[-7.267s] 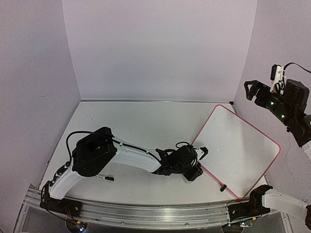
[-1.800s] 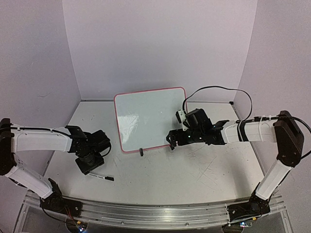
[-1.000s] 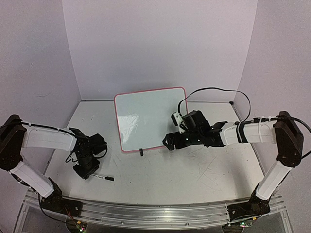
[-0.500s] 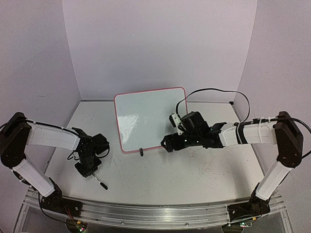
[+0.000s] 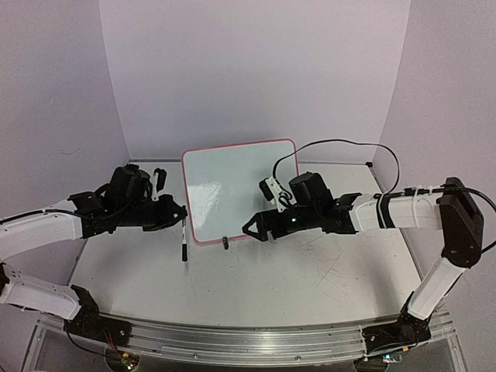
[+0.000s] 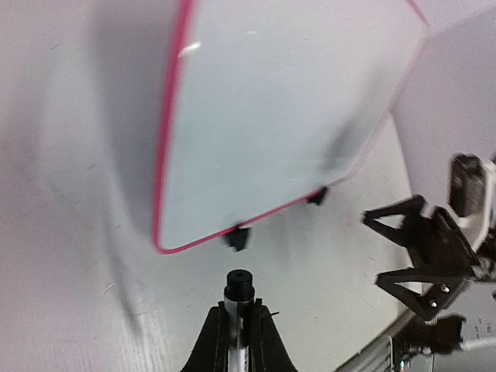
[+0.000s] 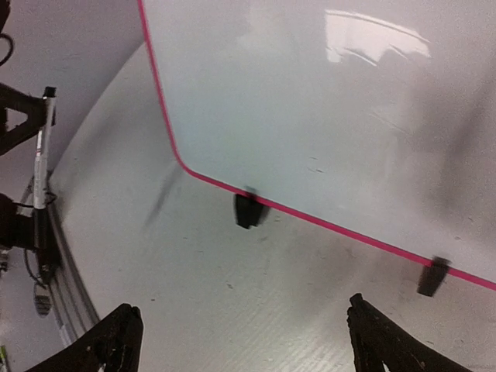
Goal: Write a sentence on the whiteboard
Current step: Pass from the left arm to the right
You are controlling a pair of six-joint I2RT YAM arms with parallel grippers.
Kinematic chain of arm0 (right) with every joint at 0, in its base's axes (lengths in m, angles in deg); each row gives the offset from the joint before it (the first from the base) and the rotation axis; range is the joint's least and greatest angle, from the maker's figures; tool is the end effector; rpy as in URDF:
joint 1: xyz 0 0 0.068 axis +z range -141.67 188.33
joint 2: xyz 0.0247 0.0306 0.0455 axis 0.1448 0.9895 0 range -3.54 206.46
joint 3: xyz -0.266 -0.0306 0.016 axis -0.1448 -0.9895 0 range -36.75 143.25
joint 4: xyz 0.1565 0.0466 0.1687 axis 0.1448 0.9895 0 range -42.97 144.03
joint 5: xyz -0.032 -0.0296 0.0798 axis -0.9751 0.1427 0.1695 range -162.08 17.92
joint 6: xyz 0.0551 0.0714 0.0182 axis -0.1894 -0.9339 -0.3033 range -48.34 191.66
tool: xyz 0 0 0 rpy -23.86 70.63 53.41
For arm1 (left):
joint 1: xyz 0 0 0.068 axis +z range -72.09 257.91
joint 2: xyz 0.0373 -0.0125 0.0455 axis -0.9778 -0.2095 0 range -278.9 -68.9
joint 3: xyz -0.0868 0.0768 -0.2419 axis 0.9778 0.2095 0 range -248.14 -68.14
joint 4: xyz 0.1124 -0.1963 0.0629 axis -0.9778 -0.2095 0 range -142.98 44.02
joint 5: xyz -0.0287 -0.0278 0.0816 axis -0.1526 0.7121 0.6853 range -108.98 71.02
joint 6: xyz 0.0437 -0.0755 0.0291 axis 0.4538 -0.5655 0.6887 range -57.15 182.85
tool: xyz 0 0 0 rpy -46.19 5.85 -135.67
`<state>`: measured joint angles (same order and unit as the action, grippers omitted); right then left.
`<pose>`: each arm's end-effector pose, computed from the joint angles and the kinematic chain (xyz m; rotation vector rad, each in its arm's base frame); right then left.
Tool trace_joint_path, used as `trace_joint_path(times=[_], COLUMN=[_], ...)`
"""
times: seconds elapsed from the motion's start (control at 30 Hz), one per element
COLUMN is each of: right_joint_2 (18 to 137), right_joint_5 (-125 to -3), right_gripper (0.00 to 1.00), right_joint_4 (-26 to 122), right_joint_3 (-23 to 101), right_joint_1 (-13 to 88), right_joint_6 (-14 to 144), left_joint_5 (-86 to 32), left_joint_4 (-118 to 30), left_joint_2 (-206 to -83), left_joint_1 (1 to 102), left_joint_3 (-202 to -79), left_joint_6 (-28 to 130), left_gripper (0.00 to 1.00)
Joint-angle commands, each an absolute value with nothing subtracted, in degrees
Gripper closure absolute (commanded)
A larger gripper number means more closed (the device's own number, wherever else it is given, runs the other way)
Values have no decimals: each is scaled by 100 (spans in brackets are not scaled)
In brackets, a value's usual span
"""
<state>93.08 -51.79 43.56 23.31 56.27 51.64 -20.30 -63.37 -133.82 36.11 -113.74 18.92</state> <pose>0.2376 0.3060 0.2077 -0.7695 2.1731 1.0353 0.1922 -0.1744 0.2399 -0.0302 2.3469 -0.8209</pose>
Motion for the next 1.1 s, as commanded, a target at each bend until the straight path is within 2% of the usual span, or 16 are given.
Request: trace_joint_path(times=[0.0, 0.17, 0.33, 0.47, 0.7, 0.77, 0.87, 1.07], right_joint_2=[9109, 9198, 9106, 8827, 8924, 8949, 8959, 9058], right_joint_5=[-3147, -2724, -2531, -2572, -2221, -2169, -2131, -2009], right_gripper=[10, 19, 24, 25, 51, 63, 68, 90], right_joint_4=[3229, 2618, 2185, 1919, 1859, 1860, 1851, 1764], right_joint_3=[2654, 2721, 2511, 2152, 2220, 2209, 2181, 2179], right_joint_1=[5703, 5812, 5812, 5815, 5815, 5810, 5808, 5811], right_joint_6=[4962, 4678, 4400, 4421, 4562, 4637, 4723, 4692], left_joint_5=[-3726, -4026, -4441, -4593, -4560, -4523, -4547, -4620], left_joint_4=[-4399, -4294, -4145, -4173, -4172, -4160, -4167, -4188], left_joint_2=[-13805, -14763, -14971, -14932, -14914, -14897, -14888, -14881], left_joint_1=[3289, 2624, 2559, 2558, 2557, 2561, 2561, 2568], left_joint_3=[-11929, -12824, -12974, -12941, -12910, -12905, -12912, -12930], left_joint_6=[4104, 5207, 5773, 6083, 6093, 6064, 6048, 6088], left_gripper=[100, 100, 100, 100, 100, 100, 100, 100])
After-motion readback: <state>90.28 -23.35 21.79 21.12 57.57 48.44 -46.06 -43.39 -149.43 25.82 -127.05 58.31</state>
